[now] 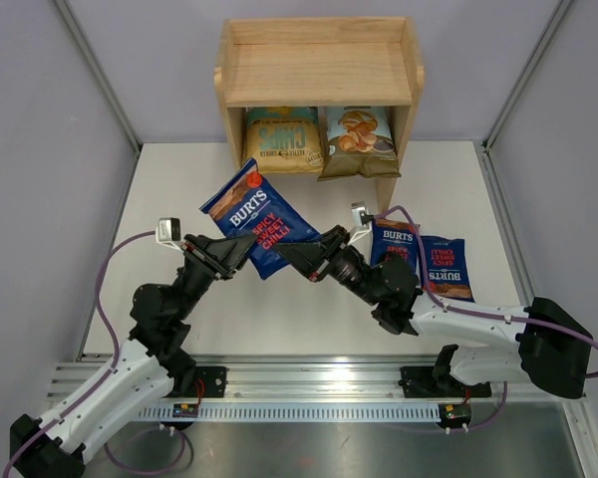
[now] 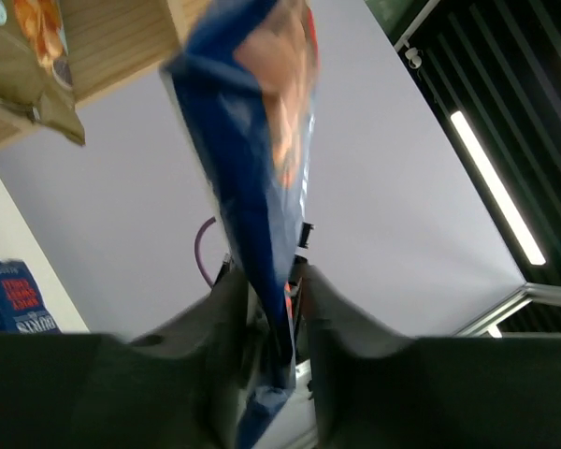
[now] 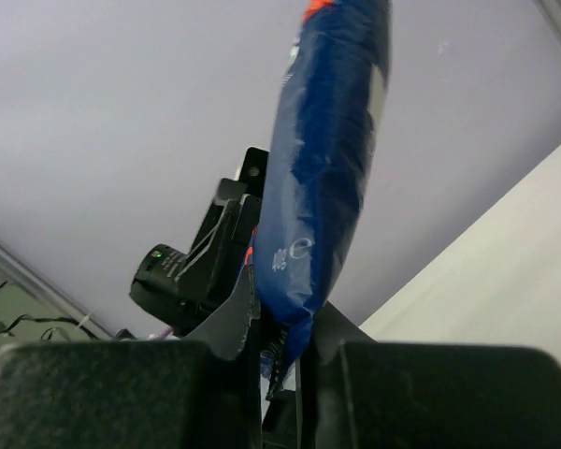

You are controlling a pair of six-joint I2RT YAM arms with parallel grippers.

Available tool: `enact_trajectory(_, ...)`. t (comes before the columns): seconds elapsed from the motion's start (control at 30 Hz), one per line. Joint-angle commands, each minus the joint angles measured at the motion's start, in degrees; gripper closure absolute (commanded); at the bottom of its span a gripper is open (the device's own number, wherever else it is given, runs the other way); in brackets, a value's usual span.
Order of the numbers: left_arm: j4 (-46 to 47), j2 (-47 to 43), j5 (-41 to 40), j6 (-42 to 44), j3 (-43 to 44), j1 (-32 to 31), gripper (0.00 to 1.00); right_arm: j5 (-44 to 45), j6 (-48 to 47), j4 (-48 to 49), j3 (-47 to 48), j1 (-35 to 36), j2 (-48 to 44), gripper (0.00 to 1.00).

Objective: Place and organize the chips bags onto the shelf

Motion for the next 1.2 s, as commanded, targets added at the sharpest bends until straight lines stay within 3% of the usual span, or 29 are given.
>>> enact_trajectory(0.0,-6.5,-2.0,0.9,5.7,4.6,-0.4,0.56,5.7,-0.3,0.0,2.5,0.3,-1.1,0.94)
enact_trajectory(0.07,-19.8,-4.1,-3.1,11.8,8.0,-0.4,0.41,6.6,-0.1,-1.2,2.3,0.1,-2.2,0.95)
enact_trajectory(0.13,-26.4,-5.2,-6.7,14.4,11.7,-0.4,0.28,7.5,-1.5,-4.4,3.2,0.0,-3.5,0.96)
enact_trajectory(0.27,-42.2,-8.7,-13.2,22.2,17.9,-0.4,0.18,7.9,-2.5,-8.5,4.7,-0.7,-5.9,0.98)
enact_trajectory(0.43,-55.0,-11.1,-19.1,29.1,24.9,-0.4,0.05,6.5,-1.7,-18.1,10.3,-4.3,-8.8,0.99)
enact_trajectory(0.57,-66.1,-10.2,-20.4,37.1,30.5,-0.4,0.01,4.2,3.4,-23.8,15.8,-12.8,-9.5,1.00)
enact_trajectory(0.87,-82.5,-8.5,-22.5,51.8,40.2,-0.4,0.01,1.6,9.7,-40.7,39.8,-26.1,-1.5,0.97)
enact_trajectory(1.0,-85.0,-9.4,-21.7,55.1,41.8,-0.4,0.01,4.6,22.6,-51.6,48.7,-33.3,4.2,0.96)
enact_trajectory(1.17,-84.4,-11.6,-19.0,58.7,36.5,-0.4,0.01,1.0,29.1,-57.5,59.8,-39.3,14.2,0.97)
